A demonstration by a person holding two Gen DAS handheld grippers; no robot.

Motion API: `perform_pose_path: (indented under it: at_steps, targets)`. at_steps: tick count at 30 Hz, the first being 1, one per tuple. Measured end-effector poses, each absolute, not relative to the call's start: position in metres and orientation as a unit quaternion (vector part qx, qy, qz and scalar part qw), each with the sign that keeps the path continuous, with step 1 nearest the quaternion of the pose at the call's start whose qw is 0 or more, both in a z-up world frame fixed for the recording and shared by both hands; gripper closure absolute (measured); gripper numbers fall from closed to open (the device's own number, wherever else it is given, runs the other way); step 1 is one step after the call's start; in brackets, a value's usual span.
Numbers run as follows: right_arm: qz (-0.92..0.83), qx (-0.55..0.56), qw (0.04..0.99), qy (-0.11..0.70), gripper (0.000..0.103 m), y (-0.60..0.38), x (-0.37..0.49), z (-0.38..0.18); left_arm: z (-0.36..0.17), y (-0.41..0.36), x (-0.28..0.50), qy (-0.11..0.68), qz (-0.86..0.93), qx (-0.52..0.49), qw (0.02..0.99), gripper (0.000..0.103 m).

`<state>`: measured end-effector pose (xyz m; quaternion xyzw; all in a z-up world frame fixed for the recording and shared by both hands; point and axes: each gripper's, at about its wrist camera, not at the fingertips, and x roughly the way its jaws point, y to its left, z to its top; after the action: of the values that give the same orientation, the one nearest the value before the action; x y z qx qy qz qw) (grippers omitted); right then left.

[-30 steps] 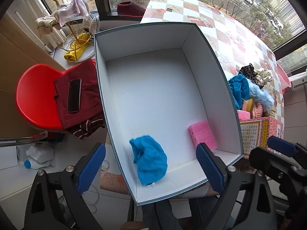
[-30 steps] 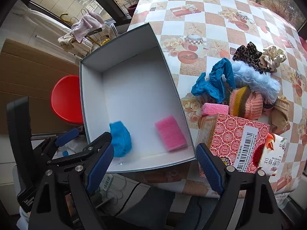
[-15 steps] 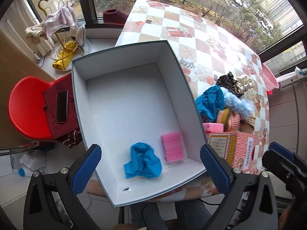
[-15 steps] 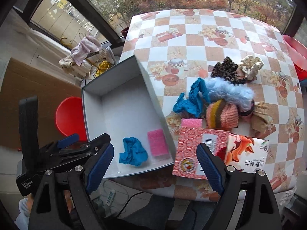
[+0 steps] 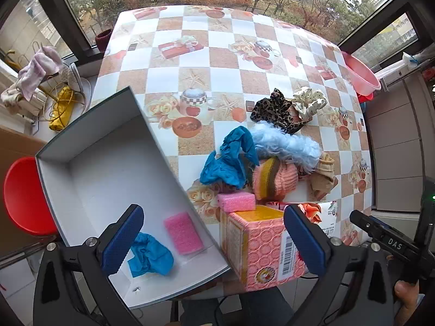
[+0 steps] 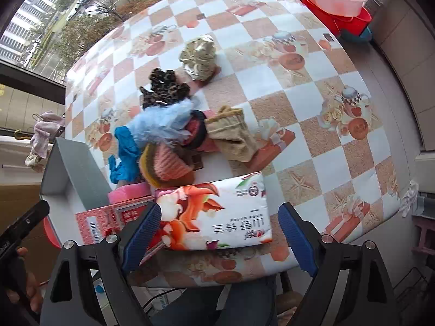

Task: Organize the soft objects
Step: 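Move both open grippers back to the pile of soft items, then grasp the leopard-print scrunchie with the left gripper while the right grasps the beige knit sock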

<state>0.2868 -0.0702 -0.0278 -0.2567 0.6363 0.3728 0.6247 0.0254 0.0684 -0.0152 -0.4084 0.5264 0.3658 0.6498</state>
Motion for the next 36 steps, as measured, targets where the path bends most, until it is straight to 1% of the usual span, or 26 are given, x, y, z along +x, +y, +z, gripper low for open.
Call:
perform_pose_path:
  at_steps: [3,10,15,20,24,30,36]
  targets:
    - [0.360,-0.258,0.618,0.650,0.014,-0.074,0.310,-0.048,-0.024,0.077,0.058,0.544,0.361,-0.399,0.644,0.000]
    - [0.355,-0.287,0.593,0.663,0.014,-0.046,0.338,-0.095,-0.053,0.110,0.134,0.573,0.360,-0.396,0.621,0.000]
    - [0.351,-0.310,0.569,0.677,0.014,-0.024,0.352,-0.136,-0.090,0.134,0.183,0.598,0.371,-0.384,0.598,0.000]
    - [0.353,-0.321,0.558,0.679,0.014,-0.016,0.364,-0.161,-0.137,0.146,0.216,0.625,0.371,-0.375,0.576,0.000]
    - [0.344,-0.305,0.573,0.679,0.014,-0.022,0.390,-0.165,-0.163,0.149,0.227,0.637,0.380,-0.364,0.563,0.000]
    - [0.317,-0.284,0.613,0.665,0.014,-0.044,0.442,-0.158,-0.179,0.152,0.234,0.643,0.382,-0.352,0.563,0.000]
    - [0.373,-0.260,0.611,0.648,0.014,-0.042,0.451,-0.139,-0.193,0.154,0.241,0.653,0.379,-0.338,0.562,0.000]
